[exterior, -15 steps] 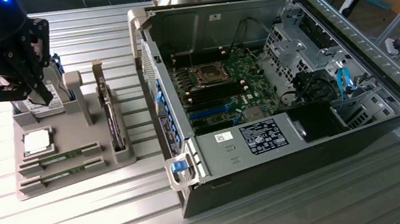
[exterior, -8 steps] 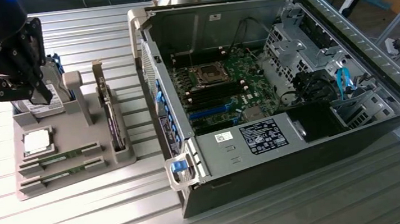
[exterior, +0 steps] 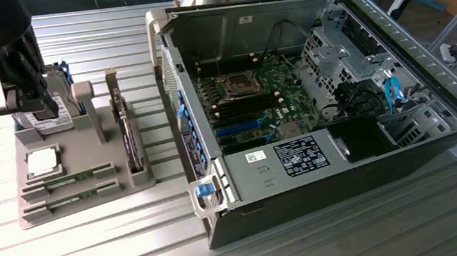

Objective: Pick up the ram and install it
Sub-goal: 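Pick up the ram and move it above insertion slot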

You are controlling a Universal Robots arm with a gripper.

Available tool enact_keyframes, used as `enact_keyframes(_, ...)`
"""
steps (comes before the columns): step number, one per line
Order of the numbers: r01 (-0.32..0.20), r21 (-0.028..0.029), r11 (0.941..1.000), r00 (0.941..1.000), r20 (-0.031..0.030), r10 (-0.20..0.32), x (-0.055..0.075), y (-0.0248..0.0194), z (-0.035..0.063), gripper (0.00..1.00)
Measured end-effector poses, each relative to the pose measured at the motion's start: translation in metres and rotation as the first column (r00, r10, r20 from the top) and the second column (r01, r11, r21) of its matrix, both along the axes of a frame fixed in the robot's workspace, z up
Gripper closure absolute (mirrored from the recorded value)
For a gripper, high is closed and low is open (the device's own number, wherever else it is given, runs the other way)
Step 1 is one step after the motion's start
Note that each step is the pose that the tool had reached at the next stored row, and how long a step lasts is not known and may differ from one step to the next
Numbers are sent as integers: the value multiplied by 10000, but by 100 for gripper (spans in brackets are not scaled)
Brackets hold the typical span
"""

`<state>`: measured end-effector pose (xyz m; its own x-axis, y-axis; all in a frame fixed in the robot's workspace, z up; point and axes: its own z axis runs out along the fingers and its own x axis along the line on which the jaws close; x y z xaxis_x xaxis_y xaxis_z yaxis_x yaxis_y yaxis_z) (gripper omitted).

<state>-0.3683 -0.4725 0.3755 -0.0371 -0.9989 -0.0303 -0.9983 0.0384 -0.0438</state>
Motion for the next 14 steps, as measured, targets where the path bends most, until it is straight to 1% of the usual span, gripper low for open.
enact_keyframes(2, -429, -1, 9991, 9991, -1, 429, 0, 0, -1, 89)
enact_keyframes(3, -699, -1, 9976, 9976, 0, 699, 0, 0, -3, 89)
enact_keyframes(8, -715, 0, 9974, 9974, 1, 715, -1, 0, -3, 89)
enact_keyframes(9, -714, 1, 9974, 9974, 0, 714, -1, 0, -3, 83)
enact_keyframes(10, -714, 0, 9974, 9974, 1, 714, -1, 0, -3, 70)
enact_keyframes(11, -714, 0, 9974, 9974, 1, 714, 0, 0, -3, 64)
enact_keyframes(12, -714, 0, 9974, 9974, 0, 714, -1, 0, -3, 64)
enact_keyframes(13, -714, 0, 9974, 9974, 0, 714, 0, 0, -3, 58)
enact_keyframes(14, -715, 0, 9974, 9974, 0, 715, -2, 0, -3, 58)
